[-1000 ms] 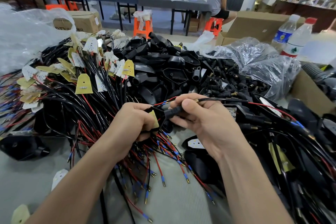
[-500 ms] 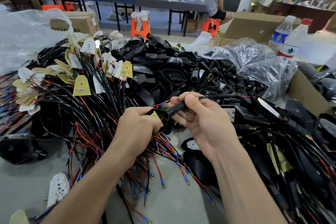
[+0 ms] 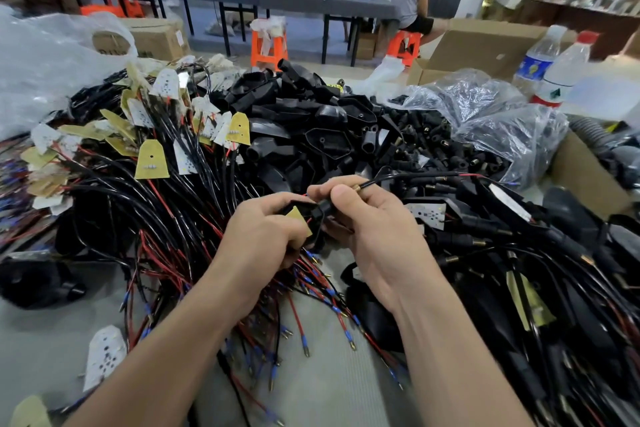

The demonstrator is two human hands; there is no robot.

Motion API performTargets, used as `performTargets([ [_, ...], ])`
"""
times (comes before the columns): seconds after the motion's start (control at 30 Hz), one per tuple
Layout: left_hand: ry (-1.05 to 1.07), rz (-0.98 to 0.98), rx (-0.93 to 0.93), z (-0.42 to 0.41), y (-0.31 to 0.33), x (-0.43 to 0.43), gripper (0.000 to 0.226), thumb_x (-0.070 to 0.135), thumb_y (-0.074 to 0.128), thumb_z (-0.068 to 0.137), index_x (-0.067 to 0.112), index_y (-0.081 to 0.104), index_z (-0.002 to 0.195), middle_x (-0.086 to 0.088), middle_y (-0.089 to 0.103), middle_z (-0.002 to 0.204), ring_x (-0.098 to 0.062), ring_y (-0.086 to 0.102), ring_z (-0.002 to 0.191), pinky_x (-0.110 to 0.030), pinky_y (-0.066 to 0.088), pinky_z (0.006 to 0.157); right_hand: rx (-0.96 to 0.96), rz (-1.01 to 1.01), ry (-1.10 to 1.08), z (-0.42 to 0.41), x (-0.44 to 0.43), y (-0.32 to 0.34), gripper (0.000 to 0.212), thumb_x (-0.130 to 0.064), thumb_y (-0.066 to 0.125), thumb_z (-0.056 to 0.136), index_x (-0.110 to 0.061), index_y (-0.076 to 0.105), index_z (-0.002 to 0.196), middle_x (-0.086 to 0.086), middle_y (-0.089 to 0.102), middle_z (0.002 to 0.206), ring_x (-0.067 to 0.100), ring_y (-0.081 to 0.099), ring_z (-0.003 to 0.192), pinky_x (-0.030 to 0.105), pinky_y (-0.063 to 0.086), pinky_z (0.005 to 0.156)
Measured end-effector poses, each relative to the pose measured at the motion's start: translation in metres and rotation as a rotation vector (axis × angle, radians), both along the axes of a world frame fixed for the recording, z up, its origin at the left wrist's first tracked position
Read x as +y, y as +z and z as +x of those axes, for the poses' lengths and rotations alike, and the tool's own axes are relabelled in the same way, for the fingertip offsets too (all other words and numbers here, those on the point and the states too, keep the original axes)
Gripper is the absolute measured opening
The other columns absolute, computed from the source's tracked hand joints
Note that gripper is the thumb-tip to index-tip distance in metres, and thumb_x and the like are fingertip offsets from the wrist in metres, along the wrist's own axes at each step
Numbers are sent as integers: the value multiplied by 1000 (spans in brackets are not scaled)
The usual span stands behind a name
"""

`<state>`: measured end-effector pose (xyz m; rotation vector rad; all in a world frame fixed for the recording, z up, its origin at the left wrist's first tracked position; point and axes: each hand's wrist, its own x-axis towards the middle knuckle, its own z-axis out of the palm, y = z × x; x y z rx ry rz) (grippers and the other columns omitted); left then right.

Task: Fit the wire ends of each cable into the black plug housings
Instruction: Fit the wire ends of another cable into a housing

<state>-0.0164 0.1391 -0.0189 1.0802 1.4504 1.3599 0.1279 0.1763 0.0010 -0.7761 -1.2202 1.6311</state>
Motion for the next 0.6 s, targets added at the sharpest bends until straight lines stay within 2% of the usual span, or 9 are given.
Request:
performTargets([
  [0.07, 42, 6, -28, 0, 0, 2, 49, 9, 56, 47, 31, 74, 87, 0, 62, 65, -23, 56, 59, -31, 44, 51, -12, 14, 14, 6, 2, -1, 27, 3, 57, 97, -16, 74, 87, 7, 77, 98, 18, 71, 89, 27, 59, 76],
  [0.13, 63, 29, -27, -1, 2, 1, 42, 11, 62, 52, 34, 65, 87, 7, 71, 74, -21, 57, 56, -29, 45, 49, -15, 47, -37, 8, 3, -2, 26, 9, 61, 93, -14, 73, 90, 10, 78, 96, 18, 72, 86, 29, 60, 75],
  [0.2, 110, 106, 139, -5, 4, -1, 33, 22, 71, 62, 40, 62, 89, 13, 76, 91, -12, 66, 66, -34, 52, 63, -23, 108, -163, 8, 4, -2, 25, 6, 67, 88, -18, 75, 85, 13, 77, 92, 23, 72, 84, 40, 62, 81],
  [0.27, 206, 216, 376, -9, 7, -5, 25, 35, 78, 70, 41, 64, 90, 21, 74, 94, -1, 69, 77, -30, 54, 74, -24, 156, -274, 8, 5, -2, 15, -6, 73, 80, -20, 78, 82, 18, 76, 86, 26, 69, 81, 45, 59, 84],
  [0.37, 313, 290, 604, -8, 10, -12, 15, 52, 78, 75, 44, 71, 85, 27, 71, 86, 0, 67, 68, -16, 48, 62, -25, 169, -358, 4, 4, -4, 12, -8, 77, 81, -20, 78, 84, 23, 68, 79, 27, 61, 76, 45, 54, 78],
  [0.47, 308, 275, 626, -5, 9, -13, 12, 47, 82, 77, 46, 75, 87, 27, 70, 81, -4, 65, 63, -13, 43, 58, -56, 183, -367, 2, 4, -6, 11, -9, 76, 83, -20, 78, 86, 34, 66, 83, 28, 59, 77, 49, 54, 79],
  [0.6, 328, 266, 608, -7, 10, -13, 18, 40, 86, 77, 48, 77, 90, 29, 71, 84, 1, 67, 77, -8, 45, 66, -66, 160, -353, 0, 5, -8, 12, -7, 76, 87, -18, 76, 90, 28, 72, 89, 27, 69, 80, 56, 58, 88],
])
